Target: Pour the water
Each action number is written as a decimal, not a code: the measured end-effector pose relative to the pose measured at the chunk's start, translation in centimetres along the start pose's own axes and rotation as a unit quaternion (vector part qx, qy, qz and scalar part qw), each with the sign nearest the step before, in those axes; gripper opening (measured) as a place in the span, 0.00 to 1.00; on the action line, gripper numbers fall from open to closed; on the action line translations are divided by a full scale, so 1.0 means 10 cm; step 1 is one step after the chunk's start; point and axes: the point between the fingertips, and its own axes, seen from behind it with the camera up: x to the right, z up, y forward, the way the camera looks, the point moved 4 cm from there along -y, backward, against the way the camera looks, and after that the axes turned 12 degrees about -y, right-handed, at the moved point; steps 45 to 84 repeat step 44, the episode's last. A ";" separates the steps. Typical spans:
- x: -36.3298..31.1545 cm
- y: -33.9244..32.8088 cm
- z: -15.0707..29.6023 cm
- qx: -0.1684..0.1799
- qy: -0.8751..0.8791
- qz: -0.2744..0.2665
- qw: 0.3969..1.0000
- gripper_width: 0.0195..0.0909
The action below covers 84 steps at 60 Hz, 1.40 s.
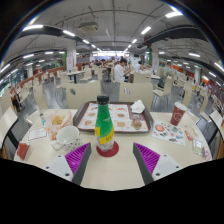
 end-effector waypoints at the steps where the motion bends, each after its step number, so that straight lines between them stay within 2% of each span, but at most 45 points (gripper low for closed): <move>1: 0.01 -0.12 0.00 -0.008 0.000 -0.004 1.000 0.92; 9: -0.16 -0.85 -0.01 -0.050 -0.016 -0.023 0.998 0.91; 19: -0.55 -1.53 0.08 -0.065 -0.011 0.005 0.998 0.92; 30: -0.67 -1.95 0.15 -0.063 -0.028 0.012 0.998 0.92; 35: -0.65 -2.07 0.09 -0.079 -0.026 0.013 0.996 0.92; 44: -0.67 -2.18 0.12 -0.073 -0.002 0.037 0.997 0.92; 84: -0.67 -2.18 0.12 -0.073 -0.002 0.037 0.997 0.92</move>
